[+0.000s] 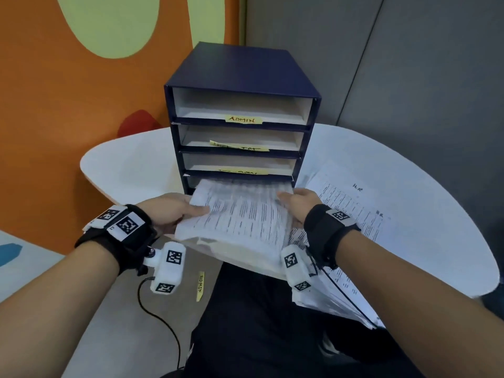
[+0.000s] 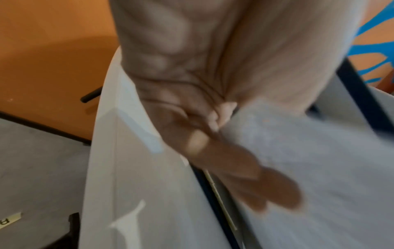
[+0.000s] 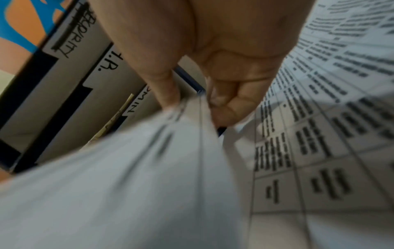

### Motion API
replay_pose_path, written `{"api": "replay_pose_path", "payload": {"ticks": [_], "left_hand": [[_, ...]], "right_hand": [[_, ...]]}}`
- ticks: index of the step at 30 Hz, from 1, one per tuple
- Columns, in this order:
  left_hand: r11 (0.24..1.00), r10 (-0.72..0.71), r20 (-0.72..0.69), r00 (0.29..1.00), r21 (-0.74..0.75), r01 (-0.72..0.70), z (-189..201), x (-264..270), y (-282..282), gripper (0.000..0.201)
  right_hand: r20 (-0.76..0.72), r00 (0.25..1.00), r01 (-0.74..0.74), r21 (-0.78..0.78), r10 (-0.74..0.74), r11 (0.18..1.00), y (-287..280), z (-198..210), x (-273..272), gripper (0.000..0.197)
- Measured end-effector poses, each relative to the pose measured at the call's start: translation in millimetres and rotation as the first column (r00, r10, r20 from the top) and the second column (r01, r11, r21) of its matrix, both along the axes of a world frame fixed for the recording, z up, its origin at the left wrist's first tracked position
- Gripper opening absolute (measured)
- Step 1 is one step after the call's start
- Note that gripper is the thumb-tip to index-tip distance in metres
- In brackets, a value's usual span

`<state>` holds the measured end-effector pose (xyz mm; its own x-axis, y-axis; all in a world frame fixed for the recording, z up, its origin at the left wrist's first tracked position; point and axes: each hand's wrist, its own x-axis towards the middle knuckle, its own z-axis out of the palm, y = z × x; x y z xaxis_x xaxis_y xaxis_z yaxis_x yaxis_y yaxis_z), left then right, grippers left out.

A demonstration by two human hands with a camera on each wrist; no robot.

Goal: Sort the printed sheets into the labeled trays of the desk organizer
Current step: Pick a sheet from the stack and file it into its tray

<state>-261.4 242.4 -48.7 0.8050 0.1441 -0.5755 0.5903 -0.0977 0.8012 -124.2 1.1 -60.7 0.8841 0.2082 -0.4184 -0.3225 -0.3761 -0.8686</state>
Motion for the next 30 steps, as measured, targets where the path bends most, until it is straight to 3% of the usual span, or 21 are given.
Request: {"api": "replay_pose_path", "payload": {"ticks": [1,4,5,7,10,13,16,18,21,23,26,30], "left_hand": [[0.997,0.072,0.020,0.997,0.027,-0.073,-2,3,2,0.037],[0.980,0.194,0.030,0.981,0.035,-0.195,-25,13,23,0.100],[0.970,0.242,0.047,0.969,0.013,-0.243,-39,19,33,0.112],[0.936,0.349,0.051,0.936,-0.075,-0.344,-26,21,19,0.098],[0.909,0.388,0.024,0.921,-0.173,-0.378,-3,18,-6,0.047],[0.839,0.510,0.066,0.857,-0.255,-0.480,-3,19,-5,0.052],[0.825,0.546,0.135,0.827,-0.260,-0.502,-2,16,-1,0.033],[0.844,0.520,0.153,0.840,-0.242,-0.479,-6,16,-4,0.024],[0.873,0.486,0.175,0.856,-0.151,-0.464,-11,19,-9,0.027],[0.888,0.459,0.182,0.870,-0.083,-0.451,-12,20,-14,0.042],[0.899,0.431,0.174,0.885,-0.004,-0.437,-8,20,-32,0.068],[0.947,0.284,0.181,0.941,0.100,-0.305,10,35,-78,0.073]], "right_hand": [[-0.057,0.998,0.003,0.006,-0.002,1.000,-2,1,-1,0.054],[-0.202,0.975,-0.104,-0.057,0.090,0.993,-6,0,-4,0.028],[-0.221,0.969,-0.123,-0.062,0.107,0.990,-7,-1,-6,0.025],[-0.195,0.978,-0.087,-0.035,0.078,0.996,-7,-7,-4,0.032],[-0.109,0.993,0.067,0.129,-0.053,0.989,3,-13,1,0.044],[-0.128,0.976,0.215,0.423,-0.177,0.880,16,-15,4,0.050],[-0.139,0.976,0.212,0.468,-0.166,0.858,19,-16,-3,0.061],[-0.146,0.979,0.195,0.456,-0.143,0.868,12,-16,-3,0.053],[-0.121,0.987,0.151,0.425,-0.109,0.892,-5,-9,0,0.033],[-0.093,0.992,0.120,0.391,-0.090,0.913,-17,-4,1,0.025],[-0.060,0.995,0.096,0.332,-0.081,0.938,-38,4,3,0.020],[-0.027,0.993,0.114,0.253,-0.111,0.961,-70,8,12,0.015]]}}
